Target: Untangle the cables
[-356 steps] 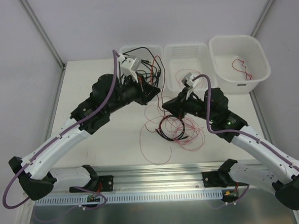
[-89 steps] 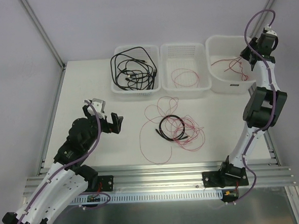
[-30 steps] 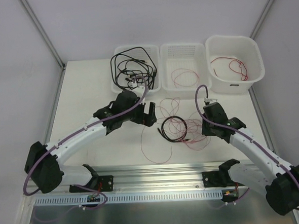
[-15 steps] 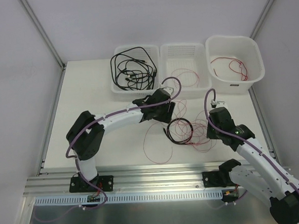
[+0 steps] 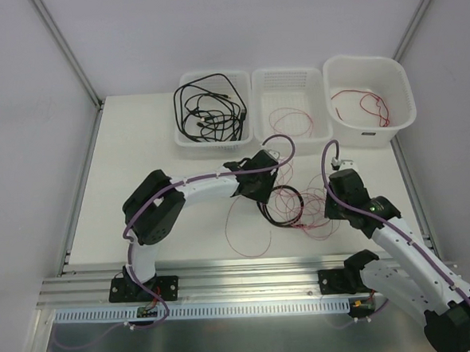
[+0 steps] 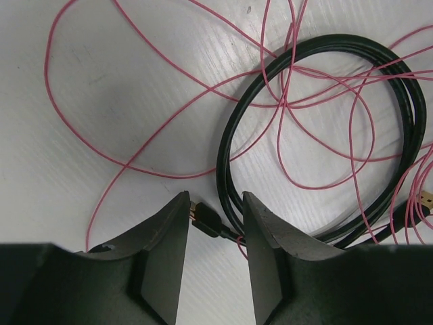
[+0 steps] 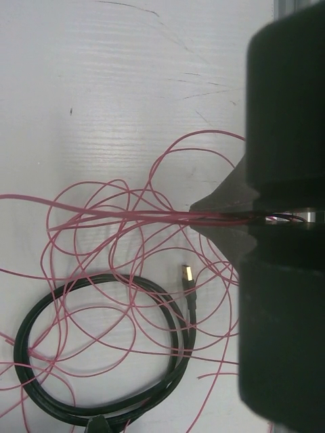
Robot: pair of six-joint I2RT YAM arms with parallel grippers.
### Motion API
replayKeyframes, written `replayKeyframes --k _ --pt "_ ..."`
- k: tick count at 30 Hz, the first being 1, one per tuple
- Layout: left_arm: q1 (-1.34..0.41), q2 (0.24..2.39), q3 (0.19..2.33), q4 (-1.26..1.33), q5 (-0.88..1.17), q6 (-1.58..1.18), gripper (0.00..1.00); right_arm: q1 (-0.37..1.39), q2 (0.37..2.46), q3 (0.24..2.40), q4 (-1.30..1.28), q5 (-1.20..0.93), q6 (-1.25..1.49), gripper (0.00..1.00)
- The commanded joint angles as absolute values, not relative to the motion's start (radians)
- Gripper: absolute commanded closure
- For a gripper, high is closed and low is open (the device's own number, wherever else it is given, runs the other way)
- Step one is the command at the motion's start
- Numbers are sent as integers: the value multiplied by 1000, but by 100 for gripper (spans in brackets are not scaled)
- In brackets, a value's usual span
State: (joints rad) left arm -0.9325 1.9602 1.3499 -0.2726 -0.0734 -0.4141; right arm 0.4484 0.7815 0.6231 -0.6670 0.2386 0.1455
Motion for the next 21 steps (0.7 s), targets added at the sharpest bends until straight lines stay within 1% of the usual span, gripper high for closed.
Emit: replayKeyframes --k 1,6,12,13,16,17,18,21 --pt "-959 1973 1370 -284 -84 -459 63 448 765 618 -658 230 158 99" --pt "-976 1996 1388 -287 -81 -486 67 448 764 612 -653 229 161 99" --pt "-982 2017 1376 -293 -130 -544 74 449 756 609 -652 221 161 99" --pt "-982 2020 1370 -295 -139 -551 80 449 753 609 -652 221 163 99" --pt "-988 2032 1362 -298 -187 -563 89 448 743 609 -653 219 163 99" --pt "-992 2036 1359 -301 -199 -564 99 448 739 609 -657 221 163 99" --pt "-992 2037 1358 -302 -209 -568 100 449 736 609 -658 222 164 99" --pt "-994 2013 1347 -308 -256 -563 100 448 724 612 -669 229 163 99"
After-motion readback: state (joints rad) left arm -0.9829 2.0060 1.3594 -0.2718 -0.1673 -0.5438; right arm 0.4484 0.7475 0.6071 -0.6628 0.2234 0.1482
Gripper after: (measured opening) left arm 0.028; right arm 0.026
